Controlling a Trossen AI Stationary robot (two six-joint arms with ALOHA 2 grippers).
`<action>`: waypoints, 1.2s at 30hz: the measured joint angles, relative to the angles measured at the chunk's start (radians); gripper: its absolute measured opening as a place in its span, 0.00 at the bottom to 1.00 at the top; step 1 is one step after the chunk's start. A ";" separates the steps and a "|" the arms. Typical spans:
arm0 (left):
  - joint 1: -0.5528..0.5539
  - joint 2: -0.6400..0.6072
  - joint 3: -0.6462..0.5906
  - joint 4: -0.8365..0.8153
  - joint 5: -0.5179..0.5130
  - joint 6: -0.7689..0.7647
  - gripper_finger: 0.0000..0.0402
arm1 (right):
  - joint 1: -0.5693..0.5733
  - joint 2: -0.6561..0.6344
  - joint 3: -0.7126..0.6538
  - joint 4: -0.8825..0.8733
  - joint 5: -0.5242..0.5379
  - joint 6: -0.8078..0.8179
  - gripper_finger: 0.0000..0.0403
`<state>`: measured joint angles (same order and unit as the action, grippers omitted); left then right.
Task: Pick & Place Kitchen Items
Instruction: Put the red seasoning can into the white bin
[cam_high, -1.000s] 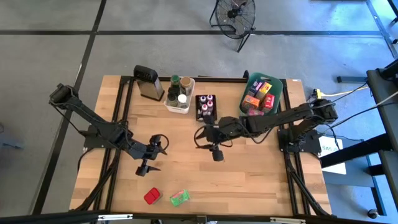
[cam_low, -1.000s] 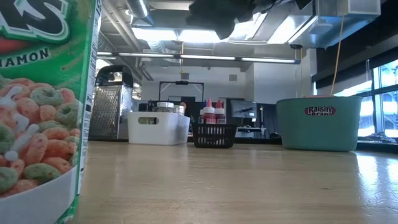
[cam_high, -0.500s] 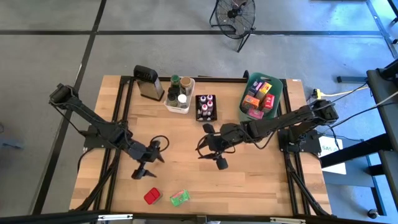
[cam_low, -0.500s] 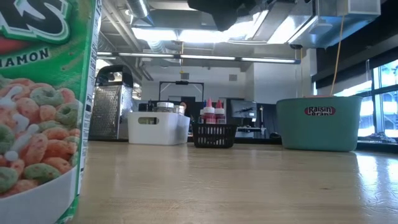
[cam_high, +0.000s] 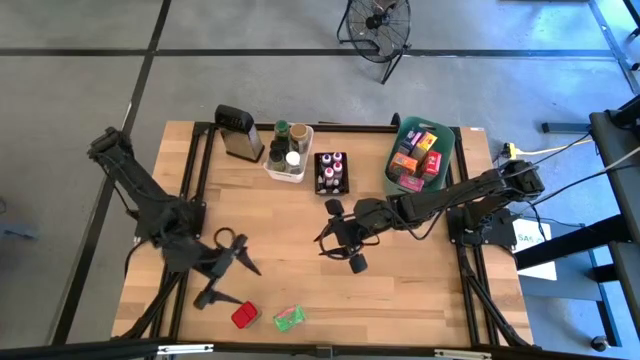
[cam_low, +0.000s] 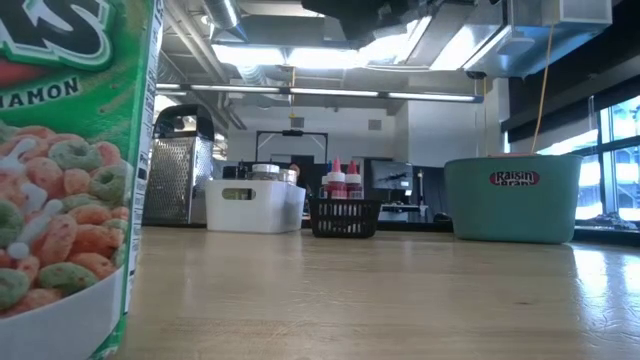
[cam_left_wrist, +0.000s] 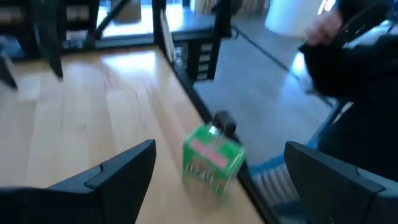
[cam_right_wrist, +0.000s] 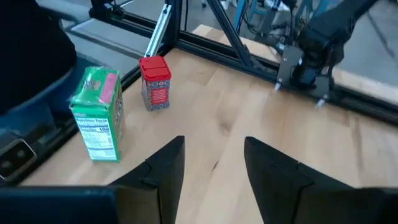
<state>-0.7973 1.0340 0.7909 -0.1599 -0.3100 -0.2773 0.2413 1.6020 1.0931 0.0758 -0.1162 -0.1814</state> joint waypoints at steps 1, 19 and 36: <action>-0.023 -0.001 0.018 -0.007 -0.027 -0.007 0.87 | 0.000 0.000 0.000 0.003 0.000 -0.023 0.42; -0.228 0.153 0.132 0.431 -0.346 0.224 0.87 | -0.021 0.000 -0.001 0.088 0.003 -0.279 0.41; -0.282 0.611 0.846 -0.648 -0.589 -0.387 0.87 | 0.041 0.000 -0.001 0.072 -0.163 -0.095 0.41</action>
<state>-1.0791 1.6453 1.6365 -0.8077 -0.8988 -0.6647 0.2823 1.6020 1.0924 0.1476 -0.2789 -0.2760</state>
